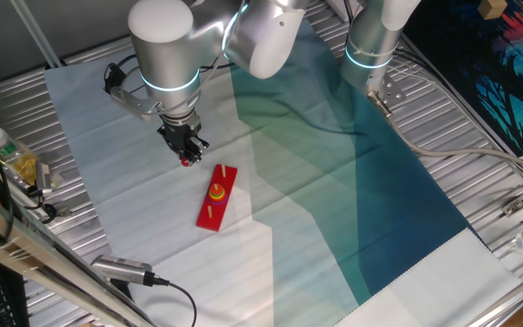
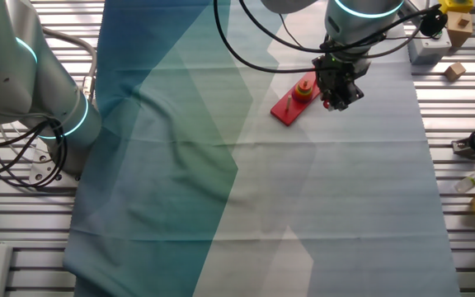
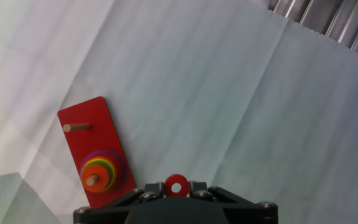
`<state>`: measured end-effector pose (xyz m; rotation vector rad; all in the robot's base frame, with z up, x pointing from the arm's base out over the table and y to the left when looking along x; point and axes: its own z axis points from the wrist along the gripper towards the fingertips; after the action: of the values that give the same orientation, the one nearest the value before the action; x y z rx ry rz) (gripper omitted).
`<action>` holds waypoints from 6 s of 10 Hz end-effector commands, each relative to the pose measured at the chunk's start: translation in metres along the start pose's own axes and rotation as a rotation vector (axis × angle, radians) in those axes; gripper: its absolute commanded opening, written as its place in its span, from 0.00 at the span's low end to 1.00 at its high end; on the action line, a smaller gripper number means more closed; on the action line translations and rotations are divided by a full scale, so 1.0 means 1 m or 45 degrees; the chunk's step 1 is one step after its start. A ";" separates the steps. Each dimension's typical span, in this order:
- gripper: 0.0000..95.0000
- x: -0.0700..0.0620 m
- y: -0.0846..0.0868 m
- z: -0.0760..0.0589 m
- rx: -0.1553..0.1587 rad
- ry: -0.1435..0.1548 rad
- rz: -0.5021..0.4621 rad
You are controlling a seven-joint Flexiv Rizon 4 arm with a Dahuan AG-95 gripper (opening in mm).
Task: Take out one Hanoi block and throw it aside
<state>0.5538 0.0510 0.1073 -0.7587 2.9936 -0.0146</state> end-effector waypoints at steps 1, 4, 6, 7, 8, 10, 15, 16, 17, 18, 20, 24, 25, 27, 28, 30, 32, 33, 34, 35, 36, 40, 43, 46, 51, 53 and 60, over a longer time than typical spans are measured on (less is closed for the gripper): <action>0.00 0.000 0.000 0.000 0.000 0.001 -0.001; 0.00 0.000 0.000 0.000 0.000 0.001 -0.003; 0.00 0.001 0.001 0.000 0.000 0.001 -0.004; 0.00 0.001 0.001 0.000 0.000 0.000 -0.004; 0.00 0.001 0.001 0.000 0.000 0.000 -0.003; 0.00 0.000 0.002 0.000 -0.006 -0.007 -0.003; 0.00 -0.007 0.016 -0.003 -0.002 0.002 0.064; 0.00 -0.008 0.018 -0.002 -0.004 -0.001 0.073; 0.00 -0.011 0.024 -0.003 -0.002 0.002 0.093; 0.00 -0.015 0.031 -0.003 -0.002 0.002 0.129; 0.00 -0.023 0.047 -0.002 0.000 0.001 0.188; 0.00 -0.034 0.076 -0.002 0.006 0.004 0.293; 0.00 -0.036 0.084 0.000 0.006 0.003 0.328; 0.00 -0.040 0.102 0.002 0.008 -0.001 0.396; 0.00 -0.041 0.108 0.003 0.008 -0.002 0.420; 0.00 -0.042 0.118 0.004 0.007 -0.002 0.455; 0.00 -0.043 0.127 0.005 0.007 -0.004 0.487; 0.00 -0.043 0.131 0.006 0.008 -0.004 0.501; 0.00 -0.043 0.131 0.006 0.008 -0.004 0.501; 0.00 -0.043 0.133 0.006 0.021 -0.002 0.478; 0.00 -0.043 0.133 0.006 0.019 -0.004 0.480; 0.00 -0.051 0.127 0.003 0.016 -0.002 0.466; 0.00 -0.052 0.118 0.007 0.010 -0.007 0.443; 0.00 -0.053 0.132 0.008 0.010 -0.005 0.496; 0.00 -0.051 0.150 0.013 0.012 -0.011 0.525; 0.00 -0.049 0.157 0.020 0.016 -0.018 0.524; 0.00 -0.040 0.162 0.036 0.020 -0.023 0.496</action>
<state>0.5138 0.2127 0.0695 -0.1635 3.0633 -0.0145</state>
